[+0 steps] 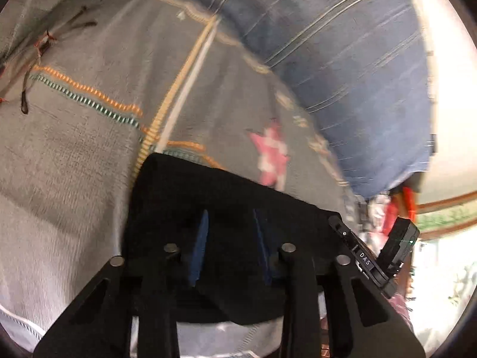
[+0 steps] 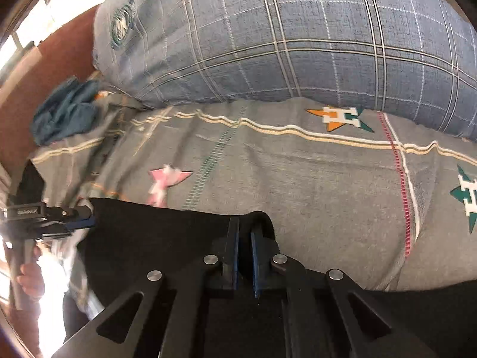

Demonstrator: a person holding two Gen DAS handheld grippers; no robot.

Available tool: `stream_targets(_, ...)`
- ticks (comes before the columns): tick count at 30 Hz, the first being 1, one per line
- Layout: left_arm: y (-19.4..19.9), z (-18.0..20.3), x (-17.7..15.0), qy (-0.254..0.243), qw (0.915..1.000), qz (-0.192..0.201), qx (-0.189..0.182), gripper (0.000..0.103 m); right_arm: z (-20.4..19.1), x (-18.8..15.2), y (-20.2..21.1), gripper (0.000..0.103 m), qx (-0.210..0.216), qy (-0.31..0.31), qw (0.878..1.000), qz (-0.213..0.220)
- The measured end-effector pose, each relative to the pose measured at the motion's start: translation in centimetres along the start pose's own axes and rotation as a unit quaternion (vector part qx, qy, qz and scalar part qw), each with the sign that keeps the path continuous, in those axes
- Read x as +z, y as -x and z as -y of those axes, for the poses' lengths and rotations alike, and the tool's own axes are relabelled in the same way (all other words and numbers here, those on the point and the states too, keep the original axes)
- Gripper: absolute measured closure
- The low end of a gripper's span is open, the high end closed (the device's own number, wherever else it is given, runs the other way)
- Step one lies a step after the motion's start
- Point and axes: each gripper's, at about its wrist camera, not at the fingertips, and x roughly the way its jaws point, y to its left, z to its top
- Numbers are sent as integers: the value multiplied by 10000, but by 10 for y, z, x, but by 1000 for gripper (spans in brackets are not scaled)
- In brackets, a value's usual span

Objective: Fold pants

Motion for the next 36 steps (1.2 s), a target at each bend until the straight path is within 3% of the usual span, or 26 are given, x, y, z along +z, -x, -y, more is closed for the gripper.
stream_targets(1, -4, -4, 3, 88, 9999, -74, 98, 94, 3, -2, -13, 97, -105, -27, 9997, -208)
stream_targets(2, -1, -8, 4, 159, 9998, -81, 24, 94, 5, -5, -21, 97, -189, -28, 9994, -291)
stream_targets(8, 56, -19, -27, 156, 9982, 251, -515, 92, 6, -19, 18, 88, 85, -185, 9996, 188)
stream_targets(9, 62, -21, -36, 180, 9972, 245, -676, 85, 7, -23, 25, 84, 117, -234, 9994, 236)
stream_targets(10, 64, -24, -47, 218, 9961, 211, -832, 71, 7, -28, 33, 82, 181, -322, 9989, 294)
stream_targets(12, 58, -25, -61, 378, 9950, 109, -921, 57, 8, -38, 45, 82, 384, -527, 9971, 384)
stream_targets(15, 38, -32, -69, 532, 9939, -103, -960, 57, 8, -57, 58, 82, 829, -867, 9922, 346)
stream_targets(19, 23, -42, -63, 937, 9898, -150, -1064, 57, -1, -79, 61, 82, 996, -994, 9900, 130)
stream_targets(24, 27, -35, -68, 770, 9926, -71, -935, 57, -5, -98, 65, 81, 1098, -1109, 9877, 37)
stream_targets(27, 23, -39, -65, 909, 9915, -12, -935, 59, -4, -104, 59, 76, 1272, -1337, 9828, -57)
stream_targets(28, 24, -39, -64, 910, 9917, 55, -905, 74, -3, -106, 53, 76, 1383, -1458, 9795, -136)
stream_targets(30, 25, -38, -62, 838, 9937, 161, -728, 88, -3, -108, 41, 75, 1600, -1698, 9720, -274)
stream_targets(36, 34, -32, -65, 663, 9951, 351, -641, 94, -2, -111, 17, 76, 2024, -2353, 9497, -415)
